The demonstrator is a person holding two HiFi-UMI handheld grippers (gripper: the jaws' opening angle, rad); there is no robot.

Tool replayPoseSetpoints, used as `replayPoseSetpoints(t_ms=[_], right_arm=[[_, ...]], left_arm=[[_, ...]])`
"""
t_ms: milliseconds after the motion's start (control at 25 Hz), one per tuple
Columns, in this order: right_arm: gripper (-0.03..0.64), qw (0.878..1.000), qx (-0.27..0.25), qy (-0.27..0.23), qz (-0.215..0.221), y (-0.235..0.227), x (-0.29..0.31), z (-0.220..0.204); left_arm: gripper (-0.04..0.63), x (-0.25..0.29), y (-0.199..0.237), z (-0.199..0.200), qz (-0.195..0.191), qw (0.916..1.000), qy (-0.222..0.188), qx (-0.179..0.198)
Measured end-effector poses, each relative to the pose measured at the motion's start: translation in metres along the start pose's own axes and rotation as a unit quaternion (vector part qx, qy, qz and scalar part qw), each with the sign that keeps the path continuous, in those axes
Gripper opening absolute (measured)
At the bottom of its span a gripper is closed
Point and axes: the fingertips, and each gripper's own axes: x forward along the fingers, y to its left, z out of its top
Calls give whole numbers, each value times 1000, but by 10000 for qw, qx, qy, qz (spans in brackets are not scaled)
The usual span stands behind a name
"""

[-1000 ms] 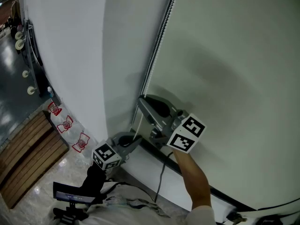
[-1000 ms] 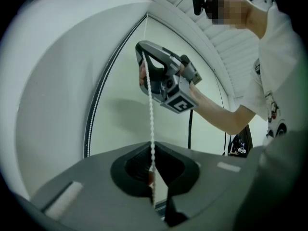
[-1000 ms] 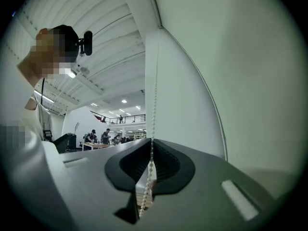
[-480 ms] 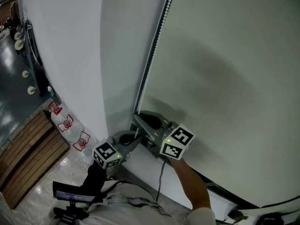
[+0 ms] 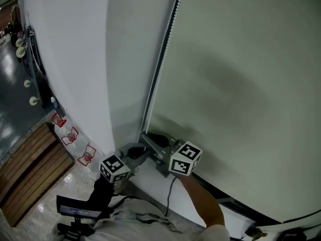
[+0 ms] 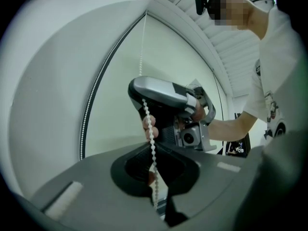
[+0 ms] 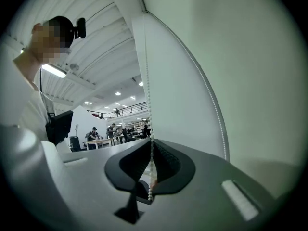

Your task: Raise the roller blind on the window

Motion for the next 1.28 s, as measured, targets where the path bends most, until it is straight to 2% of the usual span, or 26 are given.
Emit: replayPoseSetpoints(t_ms=[80, 280, 400, 520, 880, 1080, 1280], right_arm=[[17, 10000, -9, -74, 57, 3, -2, 4], [24, 9983, -572, 17, 103, 7, 1, 9], [104, 9960, -865, 63, 225, 11, 2, 13], [118, 9953, -930, -11, 279, 10, 2, 26], [143, 9868, -1406, -589, 543, 13, 4, 128], [140, 9801, -1726, -813, 540, 20, 10, 181], [114, 9756, -1849, -1061, 531, 22, 15, 215]], left_arm=[[-2, -1, -2, 3, -62, 10000, -68, -33], [-2, 1, -6, 9, -154, 9998, -122, -16], [-2, 1, -5, 9, -136, 9998, -126, -13], [-2, -2, -3, 8, -87, 9999, -141, -24], [-2, -4, 0, 7, -43, 9999, -159, -46], [-2, -2, -2, 8, -87, 9999, -137, -24], [-2, -3, -2, 6, -67, 9999, -147, -4]])
